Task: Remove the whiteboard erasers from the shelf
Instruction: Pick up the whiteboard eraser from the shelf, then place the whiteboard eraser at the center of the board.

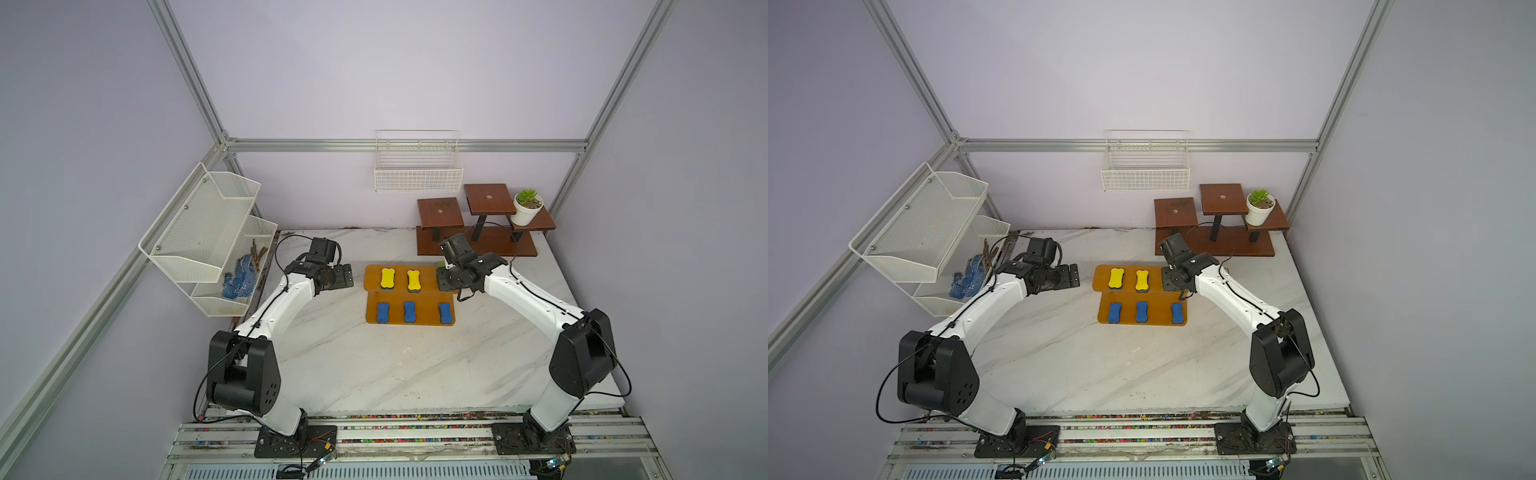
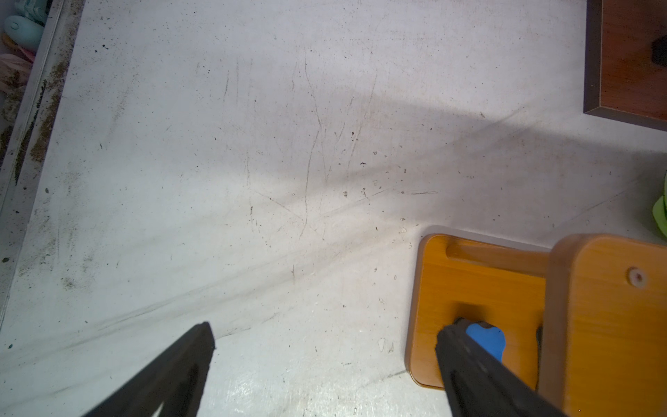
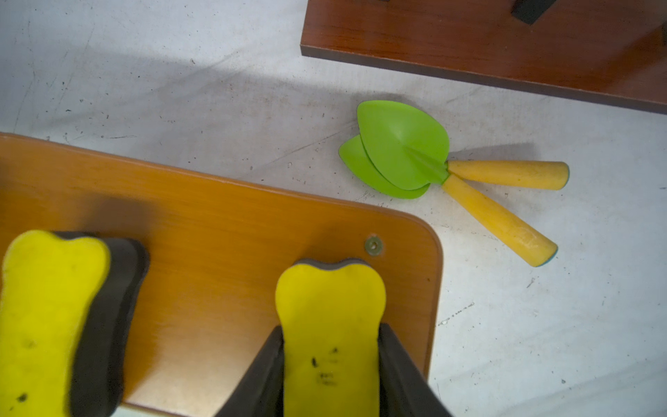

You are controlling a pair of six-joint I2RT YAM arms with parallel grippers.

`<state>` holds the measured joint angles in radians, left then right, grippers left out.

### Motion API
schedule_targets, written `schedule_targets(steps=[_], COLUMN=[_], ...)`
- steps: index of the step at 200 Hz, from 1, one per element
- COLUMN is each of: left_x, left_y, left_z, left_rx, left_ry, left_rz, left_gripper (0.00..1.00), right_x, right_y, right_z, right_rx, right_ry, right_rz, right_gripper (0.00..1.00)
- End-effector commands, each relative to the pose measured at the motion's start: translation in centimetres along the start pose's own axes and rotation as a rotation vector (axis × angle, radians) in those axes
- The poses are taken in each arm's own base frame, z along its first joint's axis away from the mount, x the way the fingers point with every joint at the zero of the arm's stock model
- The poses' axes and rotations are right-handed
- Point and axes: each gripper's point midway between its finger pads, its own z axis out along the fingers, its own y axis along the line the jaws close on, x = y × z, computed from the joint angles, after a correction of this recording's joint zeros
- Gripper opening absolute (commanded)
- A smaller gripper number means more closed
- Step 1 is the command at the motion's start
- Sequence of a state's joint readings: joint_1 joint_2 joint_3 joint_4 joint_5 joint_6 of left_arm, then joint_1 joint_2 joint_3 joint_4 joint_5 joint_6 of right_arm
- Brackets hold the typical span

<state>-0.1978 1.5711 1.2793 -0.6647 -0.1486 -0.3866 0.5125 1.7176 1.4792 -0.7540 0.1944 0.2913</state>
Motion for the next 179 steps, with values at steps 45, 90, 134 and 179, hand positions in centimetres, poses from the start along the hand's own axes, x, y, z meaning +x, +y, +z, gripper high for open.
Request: schedule_targets(steps=[45,90,134,179], left_x=[-1.4,-1.3,-1.4,-1.3], left_y=[-1.6,-2.1,-2.2,-2.1], left_z=[-2.3,-3.7,-3.8,-3.7], left_rx=[0.041,0.055,0.065,0.056], left_ry=[-0.067,-0.094,-0.097,-0.094], left_rz=[-0.017,-0.012,-0.009,0.000], left_gripper=[1.00,1.00,1.00,1.00], right_x=[3.1,13.1,19.0,20.3], right_y=[1.1,4.8,5.1,3.9], right_z=[-7.7,-7.3,-2.3,1.5], right_rx=[-0.038,-0.108,-0.064,0.078], right_ry=[-0.075,0.002,0.058,0.066], right_rz=[0.112,0.202,0.242,0.210], right_gripper=[0.29,0.24,0.24,0.27])
